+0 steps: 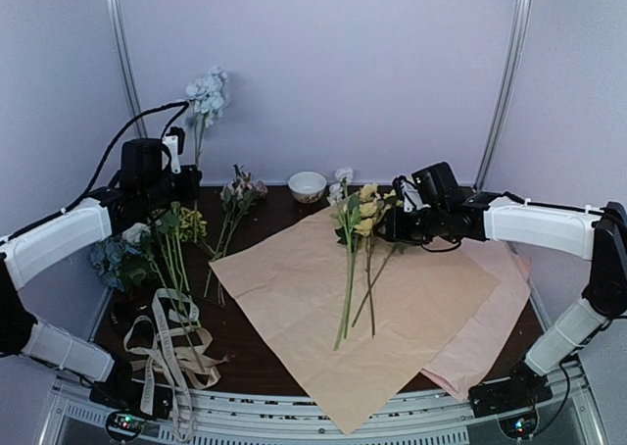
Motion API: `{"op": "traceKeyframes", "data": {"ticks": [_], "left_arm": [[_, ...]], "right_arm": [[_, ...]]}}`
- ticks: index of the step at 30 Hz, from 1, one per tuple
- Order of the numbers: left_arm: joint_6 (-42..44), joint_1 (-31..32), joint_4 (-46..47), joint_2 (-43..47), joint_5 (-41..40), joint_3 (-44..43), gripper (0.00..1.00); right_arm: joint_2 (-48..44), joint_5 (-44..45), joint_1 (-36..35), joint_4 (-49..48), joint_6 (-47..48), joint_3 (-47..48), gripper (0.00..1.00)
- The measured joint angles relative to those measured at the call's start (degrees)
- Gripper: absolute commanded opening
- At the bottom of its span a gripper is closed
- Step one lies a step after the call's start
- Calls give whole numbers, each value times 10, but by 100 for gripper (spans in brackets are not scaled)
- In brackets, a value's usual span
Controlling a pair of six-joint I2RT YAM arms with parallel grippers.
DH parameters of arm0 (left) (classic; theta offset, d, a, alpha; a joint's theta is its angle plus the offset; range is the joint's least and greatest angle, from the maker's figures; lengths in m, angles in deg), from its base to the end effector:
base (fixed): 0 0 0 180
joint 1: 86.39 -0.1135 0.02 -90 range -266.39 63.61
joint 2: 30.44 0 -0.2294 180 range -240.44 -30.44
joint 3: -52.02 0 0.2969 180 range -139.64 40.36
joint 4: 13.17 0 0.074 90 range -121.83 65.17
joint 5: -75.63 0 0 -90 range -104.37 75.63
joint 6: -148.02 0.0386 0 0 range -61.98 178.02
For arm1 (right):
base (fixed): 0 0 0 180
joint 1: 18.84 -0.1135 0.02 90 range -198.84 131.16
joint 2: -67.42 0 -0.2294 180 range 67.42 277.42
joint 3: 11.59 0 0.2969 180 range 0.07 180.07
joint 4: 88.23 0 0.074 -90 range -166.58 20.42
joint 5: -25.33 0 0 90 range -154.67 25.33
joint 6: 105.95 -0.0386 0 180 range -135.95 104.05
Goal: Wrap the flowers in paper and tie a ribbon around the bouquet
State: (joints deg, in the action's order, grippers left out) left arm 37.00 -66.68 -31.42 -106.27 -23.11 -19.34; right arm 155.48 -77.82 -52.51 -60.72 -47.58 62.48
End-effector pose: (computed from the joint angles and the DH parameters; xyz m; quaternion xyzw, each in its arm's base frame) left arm 0.3440 -0.1170 0.2695 -0.0517 0.8296 -0.1328 0.5399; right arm 0.3146 0.2201 0.1971 -0.0631 0.9048 0.3080 0.2872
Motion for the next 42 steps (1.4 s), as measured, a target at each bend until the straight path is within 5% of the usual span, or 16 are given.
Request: {"op": "traceKeyframes", "data": {"ticks": [7, 15, 17, 22, 24, 27, 30, 42], "left_arm": [[18, 131, 212, 40, 157, 14, 0], [-69, 238, 398, -66, 278, -6, 0], [-85, 257, 412, -92, 297, -19, 0], [-109, 266, 435, -114, 307, -32, 0], [-120, 265, 444, -113, 311, -37, 5], [-124, 269, 427, -113, 298, -41, 46], [-116, 272, 370, -113, 269, -59, 66], [-94, 167, 32, -136, 95, -120, 69]], "right_arm": [[-49, -103, -37, -115, 41, 0, 48], [-32, -202, -125, -250, 60, 55, 54], [-17, -207, -129, -268, 58, 78, 46], [5, -215, -130, -287, 53, 102, 0], [3, -206, -128, -289, 48, 102, 0], [-2, -184, -127, -297, 41, 89, 0], [-11, -158, -116, -290, 21, 59, 0], [-11, -89, -48, -161, -77, -77, 0]]}}
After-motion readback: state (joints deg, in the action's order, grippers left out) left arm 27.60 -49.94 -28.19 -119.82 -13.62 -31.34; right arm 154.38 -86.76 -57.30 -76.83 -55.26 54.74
